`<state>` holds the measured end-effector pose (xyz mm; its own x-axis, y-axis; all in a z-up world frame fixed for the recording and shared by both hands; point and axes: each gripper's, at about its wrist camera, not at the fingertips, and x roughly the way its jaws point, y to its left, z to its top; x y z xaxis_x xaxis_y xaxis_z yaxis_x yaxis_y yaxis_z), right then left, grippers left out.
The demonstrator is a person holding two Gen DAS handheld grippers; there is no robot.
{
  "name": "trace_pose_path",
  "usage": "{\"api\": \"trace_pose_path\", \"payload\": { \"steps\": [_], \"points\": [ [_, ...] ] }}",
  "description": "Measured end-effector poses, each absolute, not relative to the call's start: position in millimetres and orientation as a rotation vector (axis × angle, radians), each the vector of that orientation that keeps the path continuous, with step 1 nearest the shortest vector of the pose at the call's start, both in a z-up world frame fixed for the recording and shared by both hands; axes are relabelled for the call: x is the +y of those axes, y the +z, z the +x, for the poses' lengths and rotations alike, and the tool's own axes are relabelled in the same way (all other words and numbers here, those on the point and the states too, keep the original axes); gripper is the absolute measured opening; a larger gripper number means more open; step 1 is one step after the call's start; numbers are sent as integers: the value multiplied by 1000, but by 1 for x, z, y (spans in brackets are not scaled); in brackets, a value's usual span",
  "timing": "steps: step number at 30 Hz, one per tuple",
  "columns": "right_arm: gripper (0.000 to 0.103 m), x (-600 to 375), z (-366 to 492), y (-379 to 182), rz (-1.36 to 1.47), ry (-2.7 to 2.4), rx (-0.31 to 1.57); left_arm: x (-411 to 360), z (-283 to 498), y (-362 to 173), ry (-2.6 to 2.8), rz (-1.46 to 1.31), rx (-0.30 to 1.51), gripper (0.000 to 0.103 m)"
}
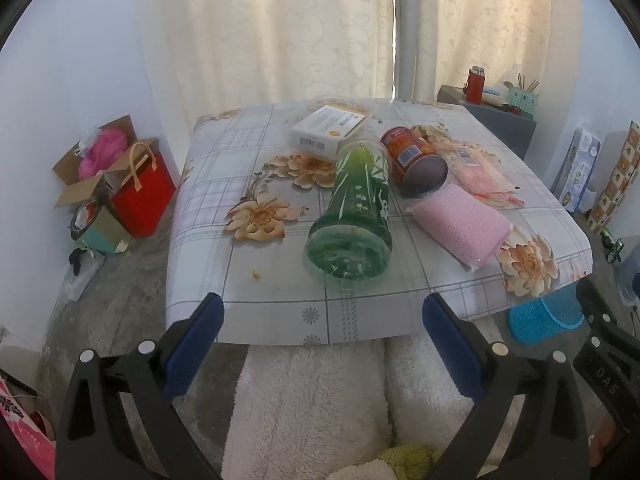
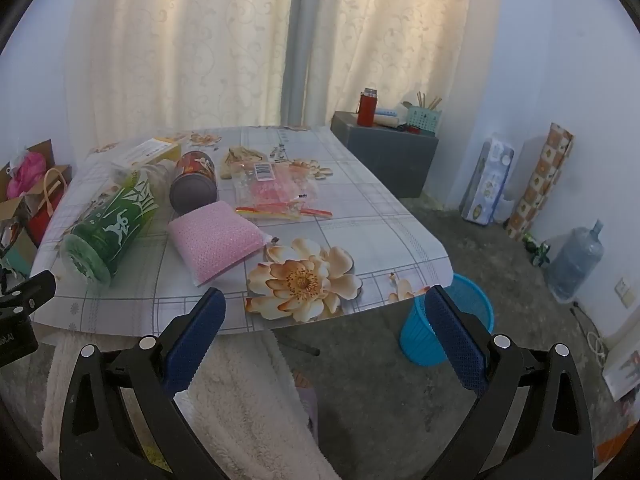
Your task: Collect trash
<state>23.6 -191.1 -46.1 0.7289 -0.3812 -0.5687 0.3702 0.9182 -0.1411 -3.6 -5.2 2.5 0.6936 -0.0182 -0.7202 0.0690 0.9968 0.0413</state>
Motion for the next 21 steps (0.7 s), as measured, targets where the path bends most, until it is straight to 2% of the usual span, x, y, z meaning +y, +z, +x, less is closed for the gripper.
{"api": "trace_pose_path", "payload": {
  "steps": [21],
  "points": [
    [95,-192,22,-46,-21,-415,628,-2,-2,1,-45,63,809,97]
  ]
}}
